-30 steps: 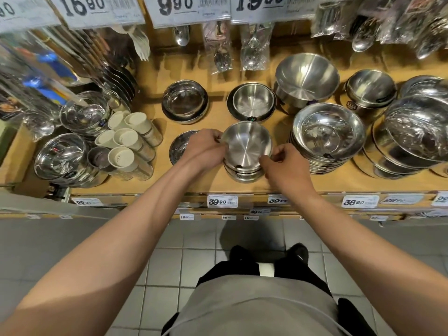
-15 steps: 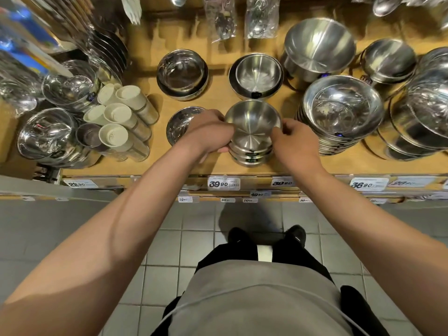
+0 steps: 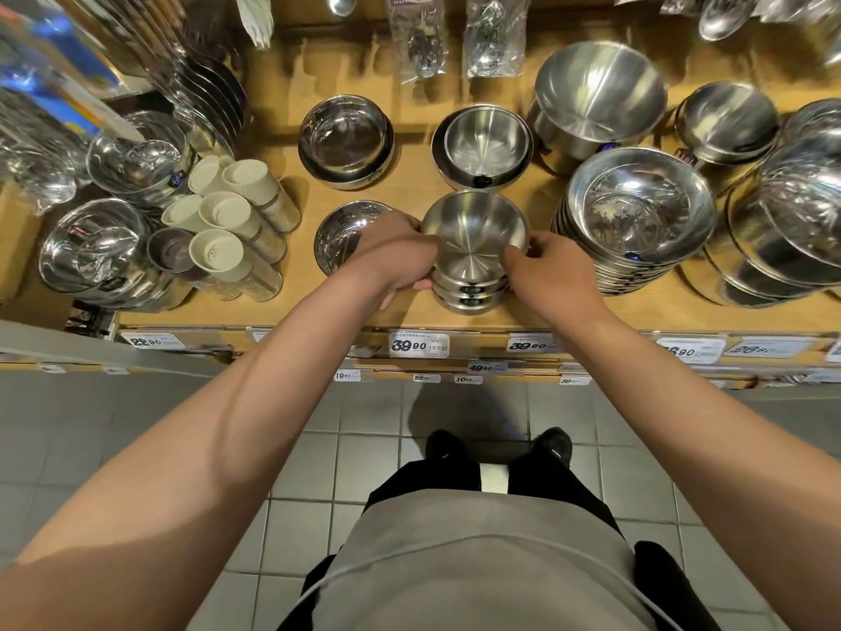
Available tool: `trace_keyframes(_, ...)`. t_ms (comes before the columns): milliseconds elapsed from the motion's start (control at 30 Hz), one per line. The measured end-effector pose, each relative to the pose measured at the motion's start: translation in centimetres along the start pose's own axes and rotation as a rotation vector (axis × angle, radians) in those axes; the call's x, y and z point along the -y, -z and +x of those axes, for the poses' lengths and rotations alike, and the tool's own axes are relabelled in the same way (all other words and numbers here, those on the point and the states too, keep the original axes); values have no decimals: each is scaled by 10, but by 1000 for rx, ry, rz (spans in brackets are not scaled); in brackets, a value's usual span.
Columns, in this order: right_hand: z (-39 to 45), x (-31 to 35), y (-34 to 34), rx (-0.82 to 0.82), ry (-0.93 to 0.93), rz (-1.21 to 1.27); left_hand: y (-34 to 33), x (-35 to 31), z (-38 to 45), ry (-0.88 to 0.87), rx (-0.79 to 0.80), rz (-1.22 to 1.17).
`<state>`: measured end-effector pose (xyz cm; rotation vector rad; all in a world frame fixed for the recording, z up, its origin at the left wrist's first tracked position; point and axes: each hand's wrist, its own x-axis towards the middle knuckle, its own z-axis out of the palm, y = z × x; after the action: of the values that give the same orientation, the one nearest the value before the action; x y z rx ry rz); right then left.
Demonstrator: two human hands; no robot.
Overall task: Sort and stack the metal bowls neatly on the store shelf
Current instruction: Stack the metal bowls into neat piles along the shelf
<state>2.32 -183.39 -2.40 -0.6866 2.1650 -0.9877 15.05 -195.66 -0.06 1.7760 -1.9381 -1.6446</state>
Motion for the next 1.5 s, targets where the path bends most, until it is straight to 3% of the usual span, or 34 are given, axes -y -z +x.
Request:
trace_keyframes(167, -3, 7, 1, 0, -36, 36, 3, -10, -4, -37, 2, 81)
trace_keyframes(400, -9, 12, -4, -4, -141, 225, 14, -31, 14, -245, 6, 285)
trace_keyframes(667, -13, 4, -17, -1, -264, 380, 18, -33, 31, -234, 112, 367)
trace_keyframes(1100, 15, 17, -6, -9, -127, 70, 8, -7, 20, 4, 174, -24)
trace_keyframes(1500, 15, 14, -2, 17, -134, 123, 14, -17, 11, -44, 75, 45)
